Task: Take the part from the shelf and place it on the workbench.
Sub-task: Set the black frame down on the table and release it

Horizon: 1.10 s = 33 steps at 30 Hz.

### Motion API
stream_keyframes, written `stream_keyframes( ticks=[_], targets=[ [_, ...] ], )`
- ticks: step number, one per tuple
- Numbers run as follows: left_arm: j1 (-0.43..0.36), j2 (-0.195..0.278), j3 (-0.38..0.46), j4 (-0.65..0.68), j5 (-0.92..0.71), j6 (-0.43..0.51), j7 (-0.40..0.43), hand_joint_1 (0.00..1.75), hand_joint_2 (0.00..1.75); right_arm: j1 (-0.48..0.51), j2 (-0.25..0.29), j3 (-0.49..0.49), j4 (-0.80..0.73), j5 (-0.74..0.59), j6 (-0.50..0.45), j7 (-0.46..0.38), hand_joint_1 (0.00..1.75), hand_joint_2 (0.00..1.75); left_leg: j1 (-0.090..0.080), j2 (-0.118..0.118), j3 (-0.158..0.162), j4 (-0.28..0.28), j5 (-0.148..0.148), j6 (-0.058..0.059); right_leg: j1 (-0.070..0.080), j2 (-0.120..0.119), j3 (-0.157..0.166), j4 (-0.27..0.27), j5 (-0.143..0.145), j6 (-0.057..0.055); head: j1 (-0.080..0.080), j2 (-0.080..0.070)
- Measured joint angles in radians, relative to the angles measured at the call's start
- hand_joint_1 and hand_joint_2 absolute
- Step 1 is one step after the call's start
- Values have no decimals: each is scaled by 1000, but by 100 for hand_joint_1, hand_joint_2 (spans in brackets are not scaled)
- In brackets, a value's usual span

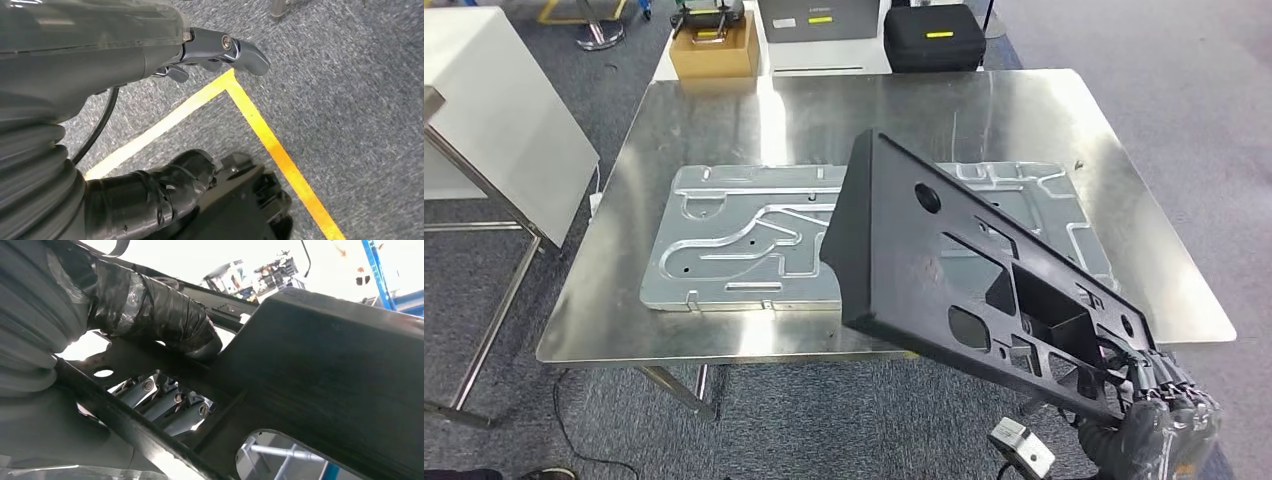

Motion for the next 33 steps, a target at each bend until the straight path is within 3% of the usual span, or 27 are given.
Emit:
stream_keyframes(
  ticks=[2,3,4,6,7,8,10,11,12,16,18,19,21,22,23,24,26,27,29,32,33],
  targets=[
    [2,0,0,0,0,0,0,0,175,-1,-2,0,0,0,0,1,175,175,4,0,18,-18,-2,10,-1,-3,6,10,-12,10,1,0],
    [2,0,0,0,0,0,0,0,175,-2,-3,0,0,-1,0,1,175,175,7,0,30,-28,-3,15,-1,-3,-7,42,-26,15,2,0],
    [1,-1,0,0,0,1,0,0,175,-2,-5,0,0,-1,0,1,175,175,8,1,41,-33,-7,20,-3,-4,-37,97,-45,18,3,0],
    [-1,-1,0,0,-2,0,0,0,175,-1,-6,0,3,-1,0,1,175,175,8,2,56,-35,-20,25,-6,-3,-127,230,-78,25,4,0],
    [0,-1,0,0,-4,0,0,0,175,0,-7,0,5,-1,0,2,175,175,8,1,64,-34,-28,25,-8,-3,-164,270,-74,28,5,0],
    [0,-1,0,0,-5,0,0,0,175,0,-8,0,7,-1,0,2,175,175,8,0,75,-34,-36,24,-10,-3,-184,274,-49,31,5,0],
    [2,-1,0,0,-6,1,1,0,175,0,-9,0,10,-1,0,3,175,175,9,-1,100,-30,-57,19,-13,-4,-171,177,48,32,5,0],
    [2,-2,0,0,-6,2,2,0,175,0,-9,0,11,-1,0,3,175,175,8,-2,110,-28,-68,14,-13,-4,-153,122,85,30,5,0],
    [2,-2,0,0,-6,4,3,0,175,0,-9,0,11,0,0,3,175,175,7,-3,114,-24,-77,8,-12,-4,-135,74,104,26,5,0],
    [-3,-2,0,0,-6,32,13,0,175,2,-10,0,13,0,0,3,175,175,5,-1,114,-22,-93,-10,-8,0,-118,37,89,3,4,0],
    [-5,-2,-1,0,-7,44,20,0,175,2,-10,0,13,1,0,4,175,175,6,0,104,10,-115,-20,-11,-1,-108,28,84,-5,4,0],
    [-5,-2,-1,0,-7,48,23,0,175,1,-10,0,13,2,0,4,175,175,8,0,82,54,-136,-25,-13,-2,-103,25,82,-9,4,0],
    [-4,-3,-1,0,-7,51,27,0,175,1,-10,0,13,3,0,4,175,175,12,0,9,178,-178,-31,-11,-5,-97,24,77,-15,3,0],
    [-3,-3,-1,0,-7,51,29,0,175,1,-10,1,13,3,0,4,175,175,13,1,-25,224,-183,-32,-11,-5,-95,24,74,-17,3,0],
    [-2,-3,-1,0,-7,51,29,0,175,1,-10,1,13,3,0,4,175,175,15,1,-45,240,-170,-33,-10,-5,-91,24,70,-17,3,0],
    [-1,-3,-1,0,-7,50,29,0,175,1,-10,1,13,3,0,4,175,175,15,1,-47,220,-140,-32,-10,-4,-85,24,67,-17,3,0],
    [-1,-3,-1,0,-7,41,24,0,175,1,-10,1,13,3,0,4,175,175,16,1,-14,113,-60,-28,-10,-3,-73,24,59,-13,4,0],
    [-1,-3,-1,0,-6,36,20,0,175,1,-10,1,13,3,0,4,175,175,15,1,5,60,-36,-25,-9,-2,-70,25,56,-9,4,0],
    [-3,-3,-1,0,-5,28,13,0,175,2,-10,1,13,3,0,4,175,175,11,0,21,13,-27,-17,-7,-2,-71,25,54,2,4,0],
    [-1,-2,-1,0,-3,21,8,0,175,2,-10,1,13,3,0,3,175,175,11,-1,28,-4,-25,0,-7,-3,-71,27,49,18,4,0],
    [-1,-2,0,0,-2,16,6,0,175,2,-10,1,13,3,0,3,175,175,12,-1,32,-10,-22,7,-8,-3,-80,48,34,22,4,0]
  ],
)
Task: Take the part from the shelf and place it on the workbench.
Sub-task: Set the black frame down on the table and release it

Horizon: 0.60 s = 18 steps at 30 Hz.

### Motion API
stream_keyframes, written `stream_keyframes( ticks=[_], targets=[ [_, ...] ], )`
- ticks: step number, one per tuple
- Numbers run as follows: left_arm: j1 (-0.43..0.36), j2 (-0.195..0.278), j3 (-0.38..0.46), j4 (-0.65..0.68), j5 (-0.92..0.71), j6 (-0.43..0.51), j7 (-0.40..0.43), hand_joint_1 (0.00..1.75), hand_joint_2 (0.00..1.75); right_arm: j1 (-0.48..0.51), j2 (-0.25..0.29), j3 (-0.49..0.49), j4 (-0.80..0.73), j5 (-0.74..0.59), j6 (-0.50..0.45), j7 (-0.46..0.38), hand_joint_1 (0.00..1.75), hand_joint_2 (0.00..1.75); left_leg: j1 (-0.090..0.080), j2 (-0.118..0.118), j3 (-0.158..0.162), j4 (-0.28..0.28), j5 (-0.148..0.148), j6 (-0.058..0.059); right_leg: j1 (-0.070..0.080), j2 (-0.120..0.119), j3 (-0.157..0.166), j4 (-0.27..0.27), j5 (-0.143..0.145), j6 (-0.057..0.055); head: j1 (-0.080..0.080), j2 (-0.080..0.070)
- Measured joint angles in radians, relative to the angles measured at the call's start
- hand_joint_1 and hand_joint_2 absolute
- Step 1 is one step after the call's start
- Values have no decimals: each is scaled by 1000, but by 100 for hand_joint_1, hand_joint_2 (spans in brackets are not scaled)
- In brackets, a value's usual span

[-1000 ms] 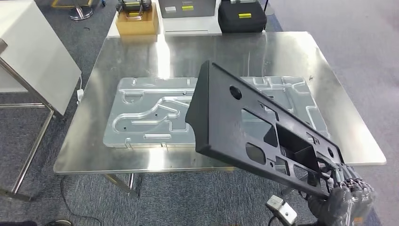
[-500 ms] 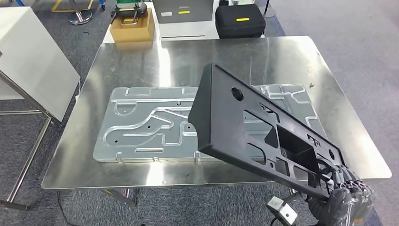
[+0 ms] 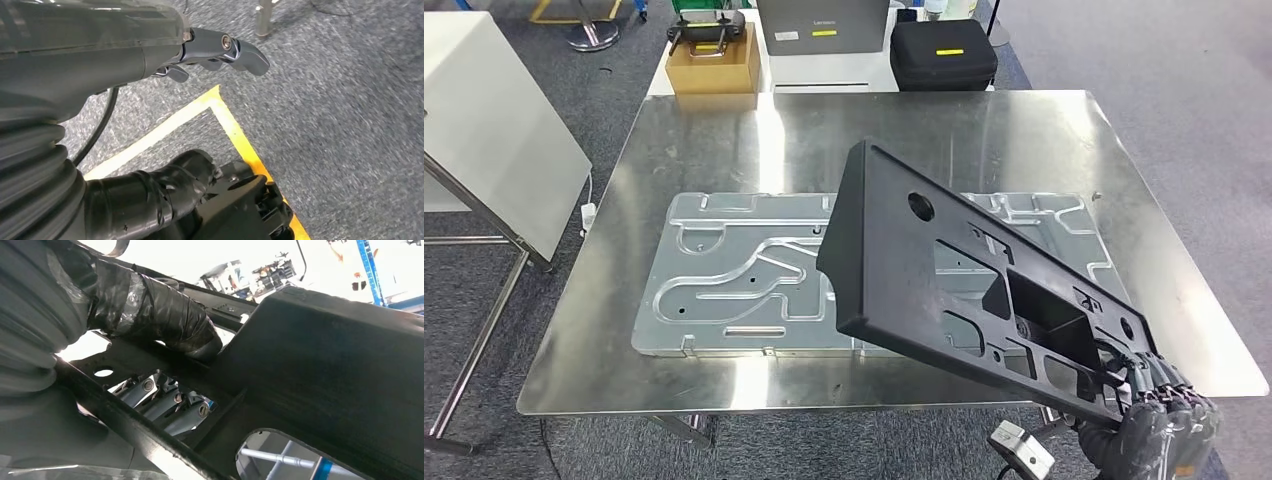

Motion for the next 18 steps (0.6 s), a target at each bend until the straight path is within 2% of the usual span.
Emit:
stream_keyframes(
  ticks=[1,3,4,5,6,8,9,10,12,14,15,16,18],
  targets=[
    [-1,0,0,0,1,-6,-3,0,175,0,0,0,0,0,0,0,175,175,1,1,4,-4,2,6,-1,0,-18,41,-23,3,0,0],
    [-2,0,0,0,2,-17,-10,0,175,0,0,0,2,0,0,0,175,175,-2,1,5,-5,1,13,-1,0,-79,163,-80,8,0,0],
    [-2,0,0,0,2,-20,-12,0,175,0,0,0,4,0,0,0,174,175,-4,2,6,-5,0,15,-1,0,-108,215,-95,9,0,0],
    [-2,0,0,0,2,-23,-14,0,175,0,0,0,6,0,0,0,173,175,-6,1,7,-4,-2,17,-1,0,-123,239,-91,9,0,0],
    [-1,0,0,0,1,-25,-15,0,175,0,-1,0,8,0,0,1,173,175,-7,1,10,-4,-4,17,-1,0,-122,227,-70,7,0,0],
    [-1,0,0,0,-3,-28,-16,0,175,-2,-4,2,11,5,0,7,174,175,-9,-2,17,-2,-10,16,1,0,-73,114,4,0,0,0],
    [-1,0,0,0,-4,-30,-15,0,175,-5,-6,5,13,11,0,12,175,175,-11,-2,19,-1,-13,13,4,-1,-45,51,29,-5,0,0],
    [-1,0,-1,0,-5,-30,-14,0,175,-9,-9,11,15,20,0,21,175,175,-12,-2,20,0,-15,9,7,0,-26,8,41,-10,0,0],
    [-3,0,-1,0,-6,-27,-6,0,175,-18,-17,27,22,49,0,41,175,175,-15,-2,18,0,-17,0,12,1,-14,-20,39,-16,0,0],
    [-4,0,-1,0,-8,-17,7,0,175,-29,-24,45,30,85,0,61,175,175,-15,-1,19,2,-22,-10,7,3,-11,-29,41,-25,0,0],
    [-5,0,-2,0,-11,-11,13,0,175,-36,-27,53,34,100,0,69,175,175,-15,0,15,17,-33,-15,4,3,-8,-34,43,-30,-1,0],
    [-5,0,-2,0,-13,-6,18,0,175,-44,-29,60,39,110,0,74,175,175,-14,0,0,52,-55,-21,1,1,-5,-38,44,-35,-1,0],
    [-5,0,-3,0,-15,-2,23,0,175,-56,-31,72,47,119,0,79,175,175,-8,0,-60,175,-116,-29,1,-3,-2,-40,43,-40,-2,0]
  ],
)
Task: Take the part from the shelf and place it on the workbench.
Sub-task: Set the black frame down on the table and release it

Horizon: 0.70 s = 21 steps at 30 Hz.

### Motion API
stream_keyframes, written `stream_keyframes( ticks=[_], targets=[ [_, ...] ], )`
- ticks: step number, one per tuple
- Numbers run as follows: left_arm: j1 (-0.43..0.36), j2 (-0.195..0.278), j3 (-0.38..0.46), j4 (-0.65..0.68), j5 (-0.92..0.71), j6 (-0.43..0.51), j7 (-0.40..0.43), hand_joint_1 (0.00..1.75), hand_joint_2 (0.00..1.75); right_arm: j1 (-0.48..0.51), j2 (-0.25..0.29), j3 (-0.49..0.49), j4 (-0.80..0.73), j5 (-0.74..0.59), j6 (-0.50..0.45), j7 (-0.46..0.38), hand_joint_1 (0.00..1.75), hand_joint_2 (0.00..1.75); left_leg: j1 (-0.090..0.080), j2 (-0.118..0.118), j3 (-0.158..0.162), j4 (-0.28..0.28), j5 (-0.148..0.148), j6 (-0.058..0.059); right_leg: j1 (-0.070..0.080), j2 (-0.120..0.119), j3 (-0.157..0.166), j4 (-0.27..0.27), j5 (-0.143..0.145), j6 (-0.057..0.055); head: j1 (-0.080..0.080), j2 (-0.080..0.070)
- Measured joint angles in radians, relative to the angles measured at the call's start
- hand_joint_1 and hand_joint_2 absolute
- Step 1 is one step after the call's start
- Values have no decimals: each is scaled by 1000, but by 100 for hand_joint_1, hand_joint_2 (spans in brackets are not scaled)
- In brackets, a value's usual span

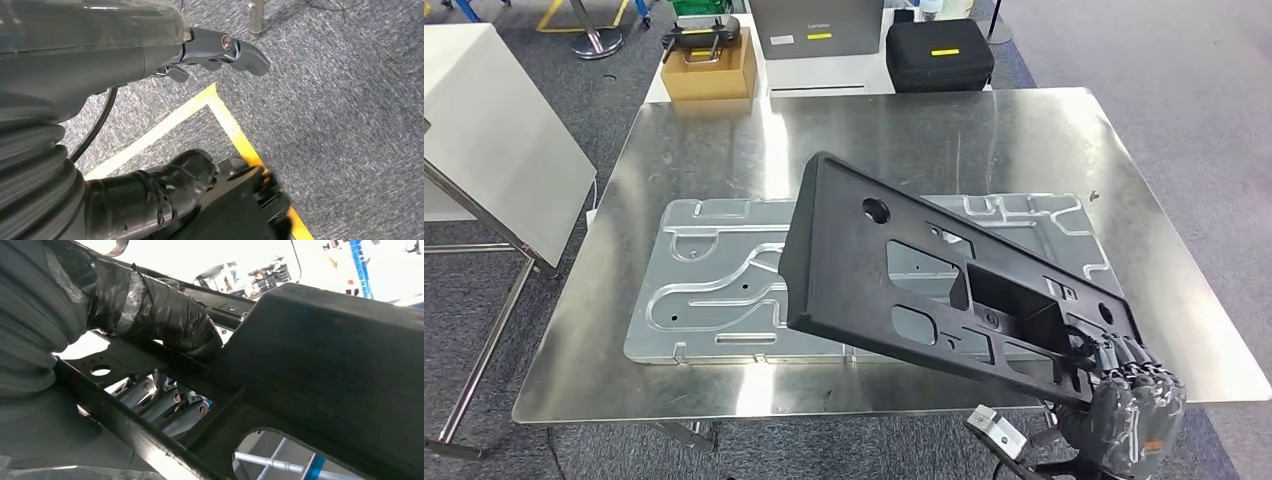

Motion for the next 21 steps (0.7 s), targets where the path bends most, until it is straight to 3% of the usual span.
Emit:
stream_keyframes(
  ticks=[1,2,3,4,6,8,10,12,13,16,17,18,19,21],
  targets=[
    [1,0,0,0,0,1,1,0,175,-3,0,4,4,2,0,1,175,175,3,0,-32,62,-22,-3,0,-2,0,0,-1,-1,0,0],
    [2,0,0,0,0,1,2,0,175,-5,-1,7,8,3,0,1,175,175,5,0,-53,97,-26,-6,0,-2,1,0,-2,-1,0,0],
    [3,0,0,0,0,1,3,0,175,-6,-1,10,12,4,0,1,175,175,8,0,-55,95,-10,-7,0,-2,3,1,-3,-1,0,0],
    [3,0,0,0,0,1,3,0,175,-7,-2,12,16,4,0,1,175,175,10,0,-39,54,22,-8,0,-2,5,1,-4,0,0,0],
    [2,0,-1,0,0,1,4,0,175,-10,-3,14,21,4,0,2,175,175,12,1,23,-83,91,-6,1,-1,9,4,-8,7,0,0],
    [1,0,-1,0,0,1,4,0,87,-13,-3,16,24,4,0,3,175,175,10,0,58,-163,115,0,3,0,9,6,-10,16,0,0],
    [1,0,-1,0,0,1,4,0,0,-16,-4,17,26,7,0,5,175,175,7,-1,59,-172,115,10,3,1,7,4,-8,27,1,0],
    [2,0,-2,0,-2,1,4,0,0,-19,-8,18,29,32,0,19,175,175,8,0,63,-181,121,24,0,1,3,17,-19,38,1,0],
    [1,0,-3,0,-5,2,5,0,0,-24,-12,19,31,56,0,33,175,175,9,0,65,-186,124,31,-1,1,-9,44,-37,43,1,0],
    [-5,-1,-12,0,-21,3,15,0,0,-68,-32,35,56,185,0,108,175,175,6,4,65,-188,126,40,-2,1,-94,221,-121,49,1,0],
    [-7,-1,-16,0,-27,3,21,0,0,-89,-42,45,72,233,0,140,175,175,5,5,65,-187,125,41,-2,1,-117,265,-130,50,1,0],
    [-10,-1,-21,0,-33,2,26,0,0,-114,-55,56,92,275,0,173,175,175,4,5,65,-185,125,41,-2,1,-123,275,-121,50,1,0],
    [-12,-2,-25,0,-38,2,32,0,0,-142,-68,70,115,309,1,204,175,175,4,5,65,-183,124,42,-2,1,-111,246,-93,48,1,0],
    [-19,-3,-34,0,-49,-1,43,0,0,-216,-97,110,169,355,8,268,175,175,3,4,64,-178,122,39,-1,1,-52,121,-27,41,1,0]
  ],
)
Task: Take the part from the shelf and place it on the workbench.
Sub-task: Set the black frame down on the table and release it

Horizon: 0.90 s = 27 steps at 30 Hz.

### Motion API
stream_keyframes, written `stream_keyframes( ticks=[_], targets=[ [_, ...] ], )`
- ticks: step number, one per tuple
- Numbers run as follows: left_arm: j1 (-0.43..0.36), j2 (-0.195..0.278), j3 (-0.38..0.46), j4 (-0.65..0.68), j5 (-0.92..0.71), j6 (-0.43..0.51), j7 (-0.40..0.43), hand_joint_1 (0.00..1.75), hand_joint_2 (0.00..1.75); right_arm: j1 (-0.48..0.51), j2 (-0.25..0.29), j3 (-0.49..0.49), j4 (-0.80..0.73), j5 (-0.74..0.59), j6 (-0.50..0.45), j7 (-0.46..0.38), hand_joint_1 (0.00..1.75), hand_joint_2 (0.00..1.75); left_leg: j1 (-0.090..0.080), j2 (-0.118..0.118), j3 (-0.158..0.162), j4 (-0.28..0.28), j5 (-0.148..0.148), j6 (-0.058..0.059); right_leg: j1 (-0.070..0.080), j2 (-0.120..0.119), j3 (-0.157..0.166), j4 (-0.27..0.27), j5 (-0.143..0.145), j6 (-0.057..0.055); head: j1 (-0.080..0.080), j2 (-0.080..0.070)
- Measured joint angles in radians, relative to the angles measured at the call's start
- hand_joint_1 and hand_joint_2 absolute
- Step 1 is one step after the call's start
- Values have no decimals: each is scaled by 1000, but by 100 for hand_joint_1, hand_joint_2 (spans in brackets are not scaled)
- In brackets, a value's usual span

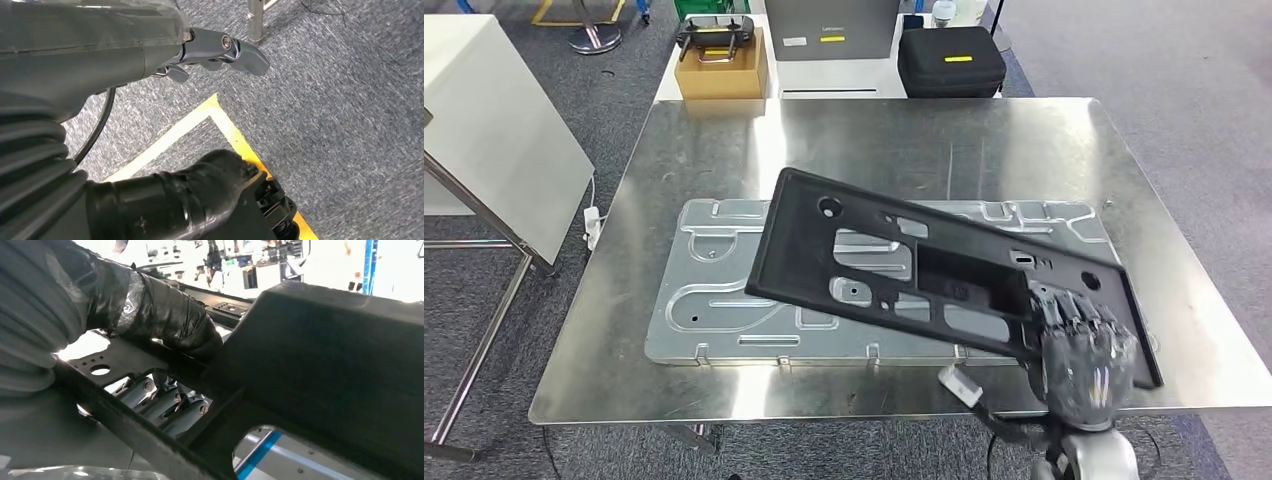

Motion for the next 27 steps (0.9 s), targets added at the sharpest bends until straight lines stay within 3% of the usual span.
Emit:
stream_keyframes(
  ticks=[2,6,8,10,11,12,13,15,17,20,22,23,25,27],
  targets=[
    [-9,-1,-11,0,-9,-3,9,0,0,-89,-28,53,62,18,24,64,175,175,-4,0,-5,5,-1,-7,4,1,39,-91,29,-8,0,0],
    [-23,-4,-33,0,-26,-13,26,0,0,-261,-87,168,198,24,96,223,175,175,-4,0,-17,13,-4,-26,3,1,40,-114,36,-25,-1,0],
    [-26,-4,-42,0,-33,-16,33,0,0,-336,-113,224,263,24,113,281,175,175,-1,-1,-48,80,-45,-36,-2,-2,40,-119,40,-34,-1,0],
    [-26,-5,-50,0,-36,-18,38,0,0,-389,-129,266,320,25,120,306,175,175,4,-1,-108,209,-103,-44,0,-4,39,-119,41,-38,-2,0],
    [-26,-5,-53,0,-37,-18,39,0,0,-407,-133,281,345,25,123,311,175,175,6,-1,-135,261,-118,-46,0,-4,39,-119,40,-39,-2,0],
    [-26,-5,-57,0,-38,-19,41,0,0,-421,-136,293,368,25,125,314,175,175,7,-1,-149,283,-114,-48,1,-4,39,-119,40,-39,-2,0],
    [-26,-5,-60,0,-39,-19,41,0,0,-432,-138,301,388,25,128,316,175,175,8,-1,-146,265,-90,-48,1,-4,40,-118,39,-39,-2,0],
    [-27,-4,-64,0,-40,-19,43,0,0,-452,-143,311,420,25,134,319,175,175,11,-1,-97,142,-15,-46,0,-4,44,-117,35,-35,-2,0],
    [-28,-4,-67,0,-42,-19,44,0,0,-471,-146,317,443,25,138,322,175,175,9,-2,-52,36,24,-41,3,-3,42,-113,32,-27,-1,0],
    [-29,-4,-71,0,-42,-19,46,0,0,-488,-150,324,467,25,138,321,175,175,6,-4,-44,10,24,-26,4,-2,36,-115,33,-11,-1,0],
    [-30,-5,-73,0,-42,-19,46,0,0,-493,-154,325,477,25,138,321,175,175,8,-4,-39,0,29,-14,2,-2,27,-91,15,-2,-1,0],
    [-31,-5,-74,0,-42,-19,46,0,0,-496,-156,326,482,25,139,322,175,175,9,-4,-36,-4,31,-8,0,-1,10,-53,-7,2,-1,0],
    [-32,-5,-77,0,-42,-19,47,0,0,-500,-160,329,491,25,143,329,175,175,8,-4,-35,-5,30,-1,-1,-1,-51,71,-63,6,-1,0],
    [-32,-5,-79,0,-42,-19,47,0,0,-501,-165,337,504,25,150,344,175,175,7,-4,-35,-3,28,2,-1,-1,-101,159,-81,9,-1,0]
  ],
)
